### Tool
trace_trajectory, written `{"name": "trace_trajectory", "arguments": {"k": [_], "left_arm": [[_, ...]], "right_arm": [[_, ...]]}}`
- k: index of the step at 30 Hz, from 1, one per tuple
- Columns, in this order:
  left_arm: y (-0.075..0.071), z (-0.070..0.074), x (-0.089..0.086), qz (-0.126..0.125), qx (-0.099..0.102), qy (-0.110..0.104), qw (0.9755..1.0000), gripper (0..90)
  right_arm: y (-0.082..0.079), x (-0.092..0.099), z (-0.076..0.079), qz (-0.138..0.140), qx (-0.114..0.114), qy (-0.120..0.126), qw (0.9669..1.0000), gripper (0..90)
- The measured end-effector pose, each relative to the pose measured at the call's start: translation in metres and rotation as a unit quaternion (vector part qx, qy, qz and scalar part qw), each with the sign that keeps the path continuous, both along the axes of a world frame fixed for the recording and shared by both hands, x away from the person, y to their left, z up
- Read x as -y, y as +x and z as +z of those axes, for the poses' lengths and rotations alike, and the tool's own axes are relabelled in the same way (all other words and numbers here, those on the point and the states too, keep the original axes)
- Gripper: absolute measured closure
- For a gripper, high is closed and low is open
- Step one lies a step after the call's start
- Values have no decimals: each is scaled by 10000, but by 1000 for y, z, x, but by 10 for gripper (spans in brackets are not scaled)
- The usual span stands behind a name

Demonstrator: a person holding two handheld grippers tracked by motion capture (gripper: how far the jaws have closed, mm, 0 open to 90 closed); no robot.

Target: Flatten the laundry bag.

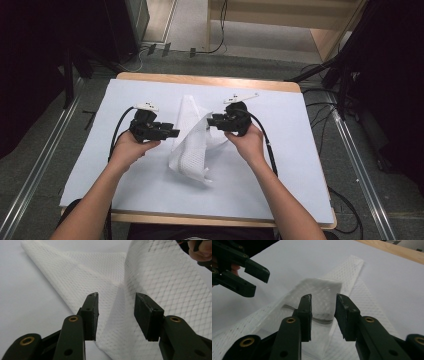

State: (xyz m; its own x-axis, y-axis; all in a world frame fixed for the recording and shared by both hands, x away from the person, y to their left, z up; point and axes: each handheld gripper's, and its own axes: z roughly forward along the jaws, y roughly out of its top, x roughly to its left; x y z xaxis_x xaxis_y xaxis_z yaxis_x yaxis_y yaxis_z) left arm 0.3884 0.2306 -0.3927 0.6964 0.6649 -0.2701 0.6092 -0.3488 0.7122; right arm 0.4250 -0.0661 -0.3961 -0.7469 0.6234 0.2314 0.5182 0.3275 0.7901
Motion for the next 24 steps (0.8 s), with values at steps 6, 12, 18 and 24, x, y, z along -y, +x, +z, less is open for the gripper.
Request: {"name": "trace_trajectory", "arguments": {"k": [6, 12, 18, 24], "left_arm": [[2, -1, 3, -71, -11, -52, 10000, 499], [12, -6, 21, -382, -185, -9, 9991, 428], [21, -18, 31, -500, -369, -62, 9980, 403], [24, -31, 41, -638, -509, 118, 9966, 441]], "right_arm": [[-3, -23, -4, 244, 19, -129, 9996, 708], [-4, -27, -8, 283, -82, -130, 9995, 732], [-4, -27, -7, 280, -81, -102, 9995, 735], [-5, -27, -8, 298, -98, -91, 9995, 738]]}}
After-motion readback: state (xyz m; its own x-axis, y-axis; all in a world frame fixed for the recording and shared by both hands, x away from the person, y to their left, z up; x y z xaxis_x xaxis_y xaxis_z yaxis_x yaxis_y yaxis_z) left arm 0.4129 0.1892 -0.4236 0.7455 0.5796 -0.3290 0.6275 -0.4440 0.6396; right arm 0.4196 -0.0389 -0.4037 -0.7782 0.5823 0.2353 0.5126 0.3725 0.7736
